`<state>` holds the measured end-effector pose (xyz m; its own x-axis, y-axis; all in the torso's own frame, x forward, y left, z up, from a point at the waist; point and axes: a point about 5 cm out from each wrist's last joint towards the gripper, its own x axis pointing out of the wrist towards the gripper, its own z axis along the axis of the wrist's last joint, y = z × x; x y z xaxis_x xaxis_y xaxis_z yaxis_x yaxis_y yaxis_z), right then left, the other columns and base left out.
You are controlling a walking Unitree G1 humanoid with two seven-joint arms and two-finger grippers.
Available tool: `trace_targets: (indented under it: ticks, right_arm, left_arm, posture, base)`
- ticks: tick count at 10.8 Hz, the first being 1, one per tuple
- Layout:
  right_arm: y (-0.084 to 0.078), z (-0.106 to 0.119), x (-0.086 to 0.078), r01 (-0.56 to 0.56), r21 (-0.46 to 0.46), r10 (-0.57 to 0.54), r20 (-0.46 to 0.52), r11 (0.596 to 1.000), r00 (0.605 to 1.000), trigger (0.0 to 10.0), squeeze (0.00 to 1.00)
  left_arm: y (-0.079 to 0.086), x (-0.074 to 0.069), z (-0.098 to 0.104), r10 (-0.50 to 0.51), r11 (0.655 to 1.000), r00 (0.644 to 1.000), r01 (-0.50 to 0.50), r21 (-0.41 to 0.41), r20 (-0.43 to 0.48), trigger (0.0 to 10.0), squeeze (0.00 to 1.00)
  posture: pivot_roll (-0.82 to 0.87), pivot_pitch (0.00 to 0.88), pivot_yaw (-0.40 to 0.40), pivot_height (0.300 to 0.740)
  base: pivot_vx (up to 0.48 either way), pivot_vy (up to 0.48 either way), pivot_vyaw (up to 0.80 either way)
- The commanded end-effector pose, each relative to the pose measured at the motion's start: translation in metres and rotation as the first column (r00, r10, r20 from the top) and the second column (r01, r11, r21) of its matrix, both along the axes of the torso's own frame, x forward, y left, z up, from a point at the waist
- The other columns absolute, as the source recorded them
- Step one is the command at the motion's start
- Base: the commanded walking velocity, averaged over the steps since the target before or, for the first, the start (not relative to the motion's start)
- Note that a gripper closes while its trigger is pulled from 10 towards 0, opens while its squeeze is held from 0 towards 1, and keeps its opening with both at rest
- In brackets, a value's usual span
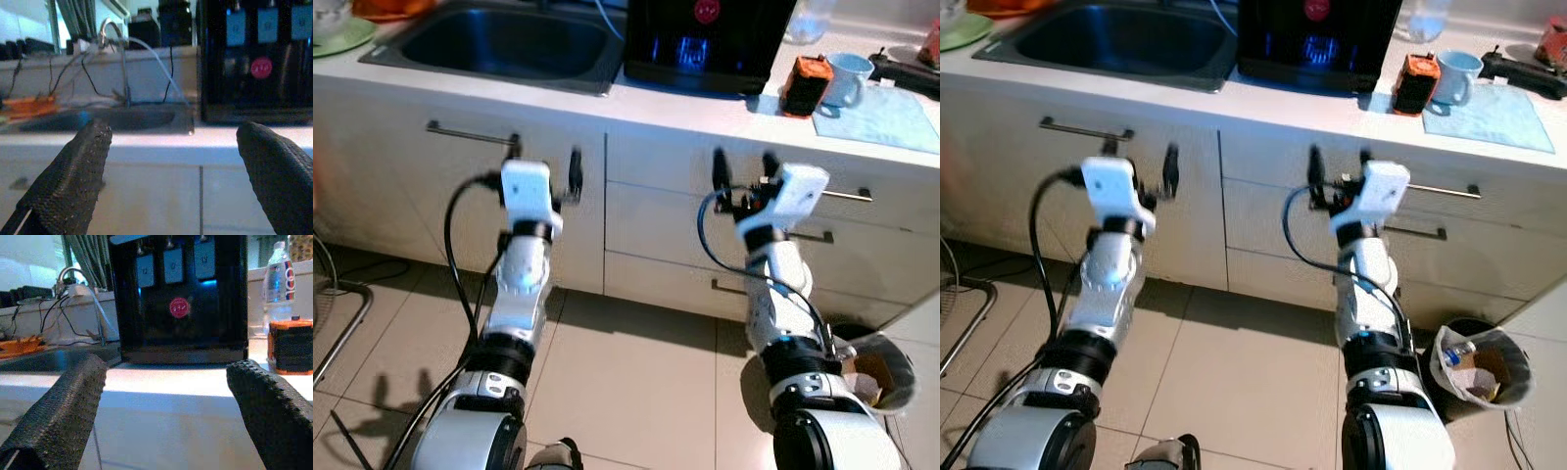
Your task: Kitchen organization
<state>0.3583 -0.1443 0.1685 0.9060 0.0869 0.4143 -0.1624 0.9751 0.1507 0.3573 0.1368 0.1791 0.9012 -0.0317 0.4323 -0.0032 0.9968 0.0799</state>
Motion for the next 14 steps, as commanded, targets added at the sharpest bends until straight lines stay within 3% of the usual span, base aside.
trace_targets:
  ticks: [1, 4, 6, 7, 8, 9, 10, 12, 14]
  right_arm:
    - [0.003, 0.009, 0.001, -0.005, 0.007, 0.005, 0.026, 1.0, 1.0, 10.0, 1.0]
    - [0.011, 0.022, -0.003, 0.0, 0.039, -0.002, 0.072, 0.999, 0.997, 10.0, 1.0]
    - [0.008, 0.025, -0.005, 0.025, 0.018, -0.026, 0.061, 1.0, 0.998, 10.0, 1.0]
    - [0.005, 0.023, -0.003, 0.021, 0.007, -0.021, 0.007, 1.0, 1.0, 10.0, 1.0]
    - [0.0, 0.024, 0.001, 0.042, 0.016, -0.041, -0.062, 0.999, 0.997, 10.0, 1.0]
    - [-0.004, 0.017, 0.003, 0.064, -0.022, -0.067, -0.178, 0.998, 0.982, 10.0, 0.35]
    - [-0.005, 0.012, 0.002, 0.051, -0.068, -0.066, -0.241, 0.996, 0.968, 10.0, 0.0]
    - [-0.009, 0.01, -0.015, 0.064, -0.077, -0.081, -0.244, 0.995, 0.967, 10.0, 0.0]
    - [-0.008, 0.01, -0.033, 0.057, -0.096, -0.081, -0.267, 0.994, 0.96, 10.0, 0.0]
  left_arm:
    - [-0.003, 0.0, 0.005, 0.002, 1.0, 1.0, -0.002, -0.011, 0.011, 10.0, 1.0]
    - [-0.015, -0.008, 0.026, -0.018, 0.999, 0.995, 0.021, -0.029, 0.099, 10.0, 1.0]
    - [-0.009, -0.01, 0.025, -0.002, 0.999, 0.998, 0.004, -0.036, 0.07, 10.0, 1.0]
    - [-0.006, -0.01, 0.018, 0.006, 0.999, 1.0, -0.006, -0.042, 0.005, 10.0, 0.0]
    - [-0.007, -0.011, 0.015, -0.004, 0.998, 0.998, -0.001, -0.065, -0.064, 10.0, 0.0]
    - [-0.007, -0.015, 0.012, 0.007, 0.998, 0.995, -0.012, -0.054, -0.102, 10.0, 0.0]
    - [-0.006, -0.019, 0.011, 0.004, 0.998, 0.994, -0.012, -0.07, -0.113, 10.0, 0.0]
    - [0.006, -0.036, 0.005, 0.038, 0.994, 0.988, -0.053, -0.099, -0.148, 10.0, 0.0]
    - [0.006, -0.057, 0.0, 0.02, 0.998, 0.985, -0.028, -0.047, -0.169, 10.0, 0.0]
  posture:
    - [0.02, 0.1, -0.022, 0.74]
    - [0.02, 0.105, -0.025, 0.74]
    - [0.01, 0.099, -0.018, 0.74]
    - [0.01, 0.089, -0.022, 0.74]
    - [0.01, 0.083, -0.025, 0.74]
    - [0.01, 0.076, -0.024, 0.74]
    - [0.01, 0.073, -0.024, 0.74]
    - [0.01, 0.066, -0.019, 0.74]
    - [0.0, 0.06, -0.017, 0.74]
  base:
    - [0.0, 0.0, 0.0]
    - [0.0, 0.0, 0.0]
    - [0.0, 0.0, 0.0]
    - [0.0, 0.0, 0.0]
    - [0.0, 0.0, 0.0]
    - [0.0, 0.0, 0.0]
    - [0.0, 0.0, 0.0]
    - [0.0, 0.0, 0.0]
    - [0.0, 0.0, 0.0]
